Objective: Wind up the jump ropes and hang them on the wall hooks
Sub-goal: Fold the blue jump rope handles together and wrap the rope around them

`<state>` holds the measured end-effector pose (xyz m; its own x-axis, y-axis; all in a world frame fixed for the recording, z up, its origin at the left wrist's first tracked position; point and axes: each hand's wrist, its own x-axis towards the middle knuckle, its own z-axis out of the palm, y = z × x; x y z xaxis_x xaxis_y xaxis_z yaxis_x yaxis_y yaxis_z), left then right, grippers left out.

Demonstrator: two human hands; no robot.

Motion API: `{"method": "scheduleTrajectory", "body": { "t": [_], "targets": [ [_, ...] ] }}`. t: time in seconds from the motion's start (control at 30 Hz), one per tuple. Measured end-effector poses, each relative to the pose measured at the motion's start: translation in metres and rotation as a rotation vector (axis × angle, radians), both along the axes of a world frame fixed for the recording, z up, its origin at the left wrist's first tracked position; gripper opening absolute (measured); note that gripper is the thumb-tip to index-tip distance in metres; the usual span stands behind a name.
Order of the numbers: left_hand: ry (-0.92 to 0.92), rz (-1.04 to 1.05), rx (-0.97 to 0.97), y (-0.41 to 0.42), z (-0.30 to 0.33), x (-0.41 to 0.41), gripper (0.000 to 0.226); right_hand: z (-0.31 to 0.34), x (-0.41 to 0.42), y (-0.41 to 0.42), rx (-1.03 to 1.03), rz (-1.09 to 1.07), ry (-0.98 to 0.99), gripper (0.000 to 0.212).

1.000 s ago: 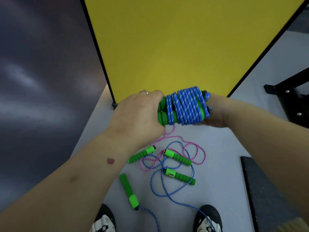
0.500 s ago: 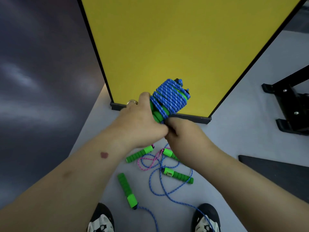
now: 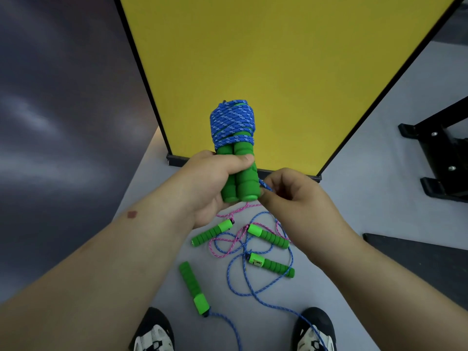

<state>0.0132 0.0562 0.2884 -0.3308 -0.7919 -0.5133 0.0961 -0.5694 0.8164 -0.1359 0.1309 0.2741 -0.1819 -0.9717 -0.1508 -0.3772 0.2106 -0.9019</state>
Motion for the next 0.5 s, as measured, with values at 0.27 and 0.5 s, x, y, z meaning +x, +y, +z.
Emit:
{"method": "scheduleTrajectory", "body": {
  "t": [0.27, 0.5],
  "targets": [
    [0.193, 0.15, 0.053, -0.001, -0.005, -0.007, 0.013, 0.014, -0.003, -0.011, 0.119, 0.038, -0.196, 0.004],
    [0.265, 0.267, 0.023, -0.002, -0.012, -0.009, 0.054, 0.009, 0.009, -0.008, 0.056, -0.05, -0.269, 0.016]
  ]
}}
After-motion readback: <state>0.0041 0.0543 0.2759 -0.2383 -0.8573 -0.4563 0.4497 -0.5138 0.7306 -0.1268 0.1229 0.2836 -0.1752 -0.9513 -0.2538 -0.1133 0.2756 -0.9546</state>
